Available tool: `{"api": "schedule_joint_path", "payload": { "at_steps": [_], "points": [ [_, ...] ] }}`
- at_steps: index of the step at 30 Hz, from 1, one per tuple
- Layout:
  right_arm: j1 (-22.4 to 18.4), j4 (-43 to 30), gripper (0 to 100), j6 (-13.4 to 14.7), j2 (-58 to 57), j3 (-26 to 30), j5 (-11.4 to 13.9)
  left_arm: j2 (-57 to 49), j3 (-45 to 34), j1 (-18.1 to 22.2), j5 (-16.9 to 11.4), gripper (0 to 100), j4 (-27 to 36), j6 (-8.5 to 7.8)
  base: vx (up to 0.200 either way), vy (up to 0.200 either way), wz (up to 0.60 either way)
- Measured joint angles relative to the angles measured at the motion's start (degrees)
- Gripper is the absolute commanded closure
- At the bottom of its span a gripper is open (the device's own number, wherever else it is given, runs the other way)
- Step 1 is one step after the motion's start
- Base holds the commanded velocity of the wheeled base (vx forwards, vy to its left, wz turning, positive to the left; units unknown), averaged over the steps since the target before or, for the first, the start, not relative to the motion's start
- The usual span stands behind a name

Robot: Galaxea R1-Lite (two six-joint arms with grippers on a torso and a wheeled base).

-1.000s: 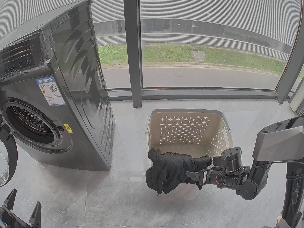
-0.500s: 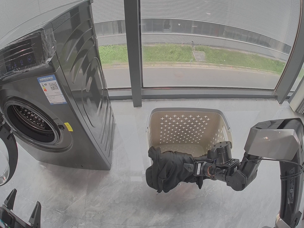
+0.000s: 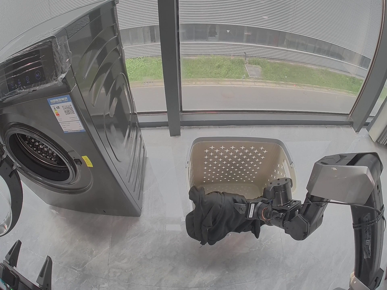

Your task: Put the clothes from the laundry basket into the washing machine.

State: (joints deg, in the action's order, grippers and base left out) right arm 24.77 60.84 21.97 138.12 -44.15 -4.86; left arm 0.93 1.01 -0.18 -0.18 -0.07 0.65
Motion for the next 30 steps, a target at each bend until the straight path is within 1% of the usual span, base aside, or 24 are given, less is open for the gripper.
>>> {"api": "schedule_joint_path", "payload": {
  "at_steps": [9, 18, 24, 30],
  "points": [
    [0.6, 1.1, 100, 0.9, 0.3, 0.4, 0.3, 0.0, 0.0, 0.0, 0.0, 0, 0.0, 0.0, 0.0, 0.0, 0.0],
    [1.2, 3.3, 100, 1.0, -0.2, 1.8, 0.4, 0.0, 0.0, 0.0, 0.0, 0, 0.0, 0.0, 0.0, 0.0, 0.0],
    [1.6, 4.7, 100, 0.9, -3.4, 4.5, 0.4, 0.0, 0.0, 0.0, 0.0, 0, 0.0, -0.1, 0.0, 0.0, 0.0],
    [3.0, 5.3, 100, 0.7, -11.5, 9.8, 0.4, 0.0, 0.0, 0.0, 0.0, 0, 0.0, -0.24, 0.0, 0.0, 0.0]
  ]
}}
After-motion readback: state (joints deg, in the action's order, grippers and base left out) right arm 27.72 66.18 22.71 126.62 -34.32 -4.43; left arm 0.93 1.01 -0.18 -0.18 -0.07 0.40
